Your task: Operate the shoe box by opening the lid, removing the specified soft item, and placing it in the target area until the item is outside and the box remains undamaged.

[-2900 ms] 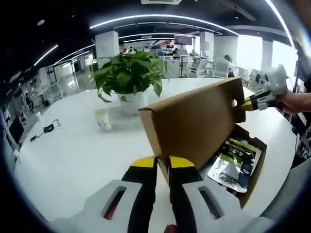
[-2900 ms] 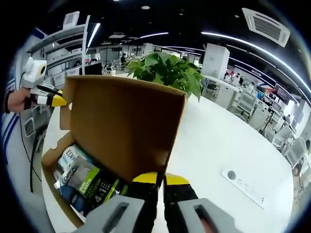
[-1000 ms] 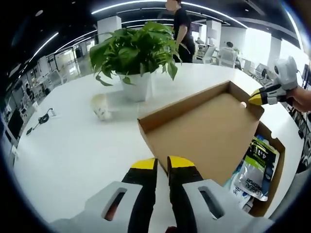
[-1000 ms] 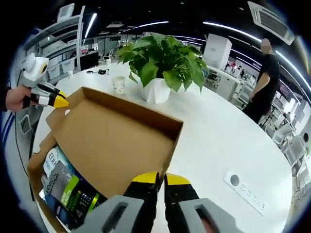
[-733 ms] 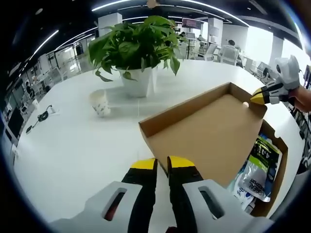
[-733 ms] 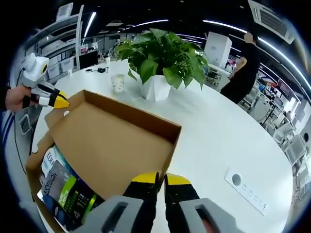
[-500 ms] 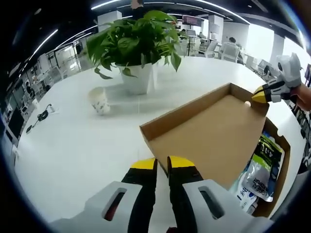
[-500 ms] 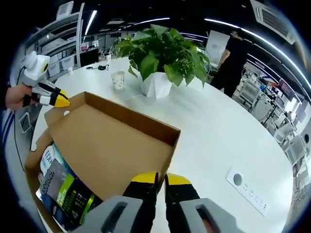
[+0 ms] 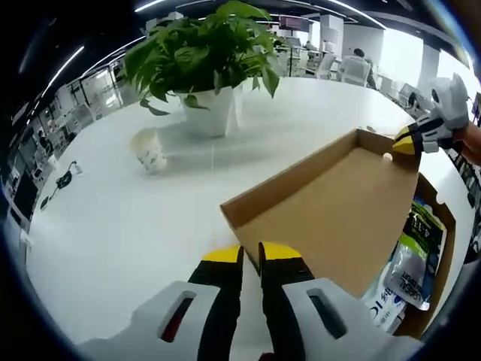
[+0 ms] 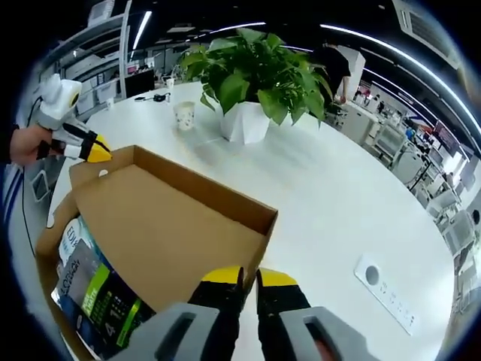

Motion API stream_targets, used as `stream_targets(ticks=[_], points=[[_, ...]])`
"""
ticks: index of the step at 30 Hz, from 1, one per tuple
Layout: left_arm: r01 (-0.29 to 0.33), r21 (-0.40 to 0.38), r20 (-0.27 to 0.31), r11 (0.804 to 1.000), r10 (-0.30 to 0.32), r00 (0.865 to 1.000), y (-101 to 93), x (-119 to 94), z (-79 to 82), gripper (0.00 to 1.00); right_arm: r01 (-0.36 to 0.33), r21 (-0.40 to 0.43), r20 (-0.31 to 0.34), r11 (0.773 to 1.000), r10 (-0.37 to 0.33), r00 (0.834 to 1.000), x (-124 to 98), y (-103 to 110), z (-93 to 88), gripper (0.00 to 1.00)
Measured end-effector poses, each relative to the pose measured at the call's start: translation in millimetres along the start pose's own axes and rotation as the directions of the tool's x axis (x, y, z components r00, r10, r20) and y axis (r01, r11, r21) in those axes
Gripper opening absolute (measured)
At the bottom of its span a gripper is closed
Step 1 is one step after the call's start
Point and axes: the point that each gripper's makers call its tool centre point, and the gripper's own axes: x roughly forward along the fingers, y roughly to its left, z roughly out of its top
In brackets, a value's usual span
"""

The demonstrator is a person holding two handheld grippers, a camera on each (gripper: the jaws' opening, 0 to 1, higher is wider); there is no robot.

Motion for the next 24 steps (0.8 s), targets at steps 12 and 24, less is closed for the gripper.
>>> stream_targets(ticks=[12,24], points=[[0.005,-0.015,-0.035,1.000,-0.005,0.999,0.2,9.1,-6.0,0.07,-0.012,-0.003,-0.030,1.000,0.012,0.999,5.8,2.9,-6.8,0.03],[0.002,-0.032,-0.059,0.999,-0.004,0.998,-0.1,11.4,-9.7,0.07,-0.013,-0.004,-0.040,1.000,0.013,0.999,8.4,2.4,-9.2,0.04]])
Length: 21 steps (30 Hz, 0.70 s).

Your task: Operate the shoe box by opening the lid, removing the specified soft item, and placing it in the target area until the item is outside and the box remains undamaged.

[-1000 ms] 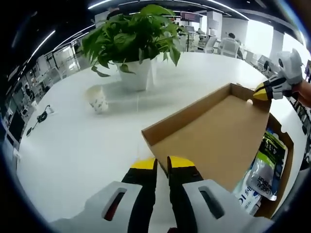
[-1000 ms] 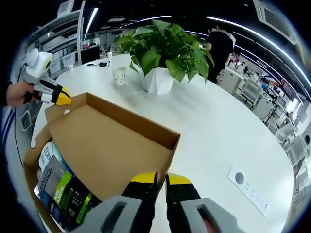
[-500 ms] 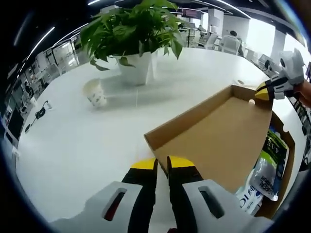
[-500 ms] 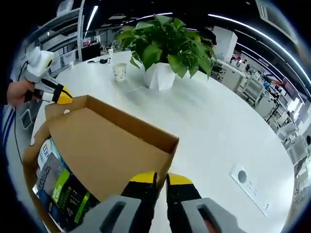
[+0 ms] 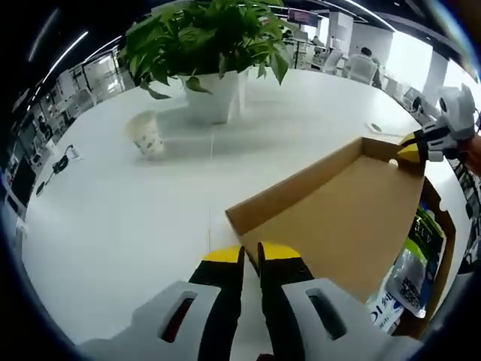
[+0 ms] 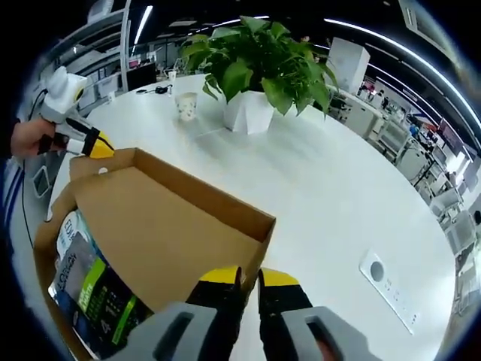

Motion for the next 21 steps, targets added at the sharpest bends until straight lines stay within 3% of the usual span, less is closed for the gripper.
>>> stream_targets(ticks=[21], points=[[0.000,-0.006,0.017,1.000,0.000,1.000,0.8,-1.9,2.6,0.08,0.001,-0.011,-0.005,1.000,-0.001,1.000,-1.5,0.7,-1.5,0.06]])
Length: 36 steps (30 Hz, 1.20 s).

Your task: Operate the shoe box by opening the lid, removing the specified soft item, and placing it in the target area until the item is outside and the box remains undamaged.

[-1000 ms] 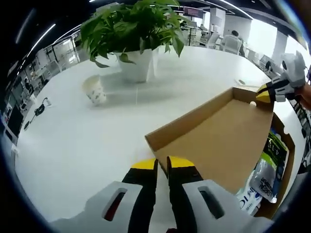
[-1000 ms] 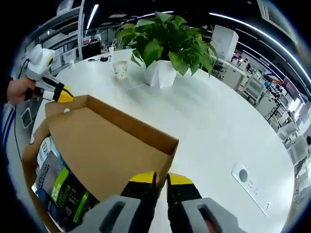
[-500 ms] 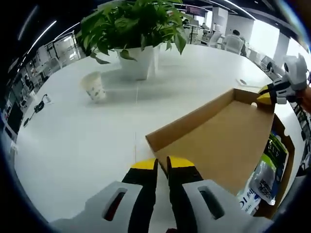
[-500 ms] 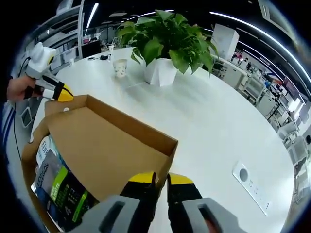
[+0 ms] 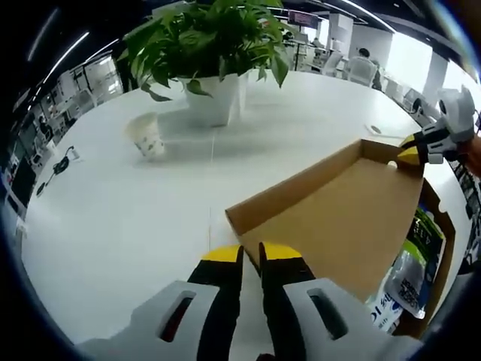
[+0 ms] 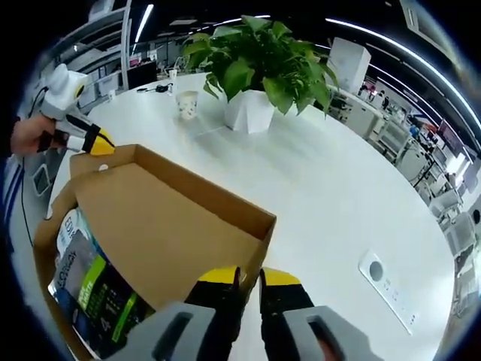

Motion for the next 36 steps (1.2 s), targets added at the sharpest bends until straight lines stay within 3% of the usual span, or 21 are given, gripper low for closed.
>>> stream_targets(ticks=[20,27,36], points=[[-0.020,0.009,0.052,1.000,0.020,0.998,7.2,-15.2,5.8,0.20,0.002,0.013,0.035,1.000,-0.002,0.999,-21.7,-8.5,2.2,0.19],[0.002,-0.065,0.131,0.998,0.007,0.991,6.8,-26.1,20.4,0.25,-0.019,0.031,0.069,0.999,0.017,0.997,-36.6,-7.9,-0.9,0.25],[0.004,-0.073,0.189,0.997,0.010,0.982,1.1,-42.8,28.6,0.26,-0.044,0.137,0.128,0.990,0.027,0.991,-63.0,-12.6,-12.8,0.31]])
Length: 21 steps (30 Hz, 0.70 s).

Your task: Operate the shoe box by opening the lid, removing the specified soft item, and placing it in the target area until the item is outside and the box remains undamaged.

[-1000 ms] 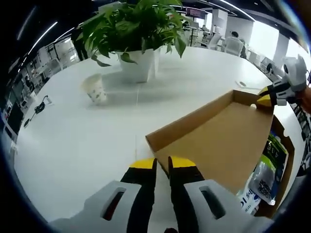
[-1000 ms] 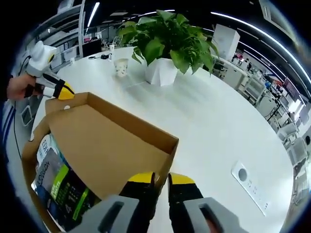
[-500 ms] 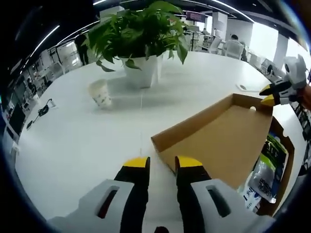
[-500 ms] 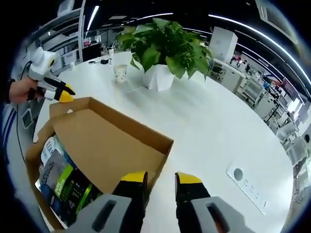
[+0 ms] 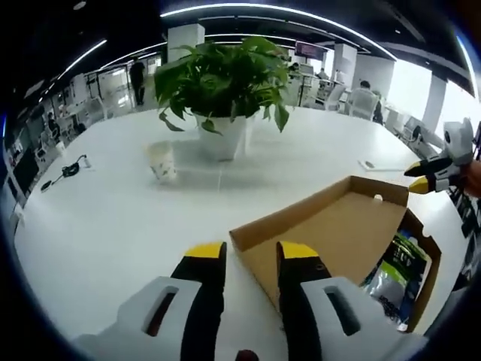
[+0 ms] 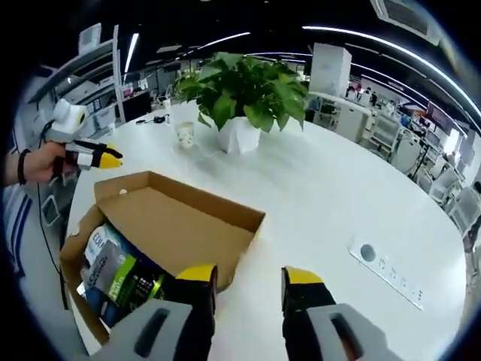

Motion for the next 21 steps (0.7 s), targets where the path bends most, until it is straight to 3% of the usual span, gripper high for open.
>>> stream_targets(ticks=[8,12,21], points=[[0.001,-0.022,0.016,1.000,0.000,1.000,-5.2,-13.4,-8.6,0.27,0.008,0.041,0.039,0.999,-0.010,0.999,-24.7,-7.4,-9.1,0.34],[0.013,-0.056,0.021,0.998,-0.012,1.000,-10.8,-20.6,-16.2,0.29,0.008,0.105,0.076,0.994,-0.016,0.997,-36.4,-9.4,-10.0,0.36],[0.034,-0.072,0.049,0.997,-0.031,0.998,-25.6,-42.6,-27.5,0.31,-0.030,0.141,0.116,0.990,0.013,0.993,-53.8,12.7,-24.7,0.38]])
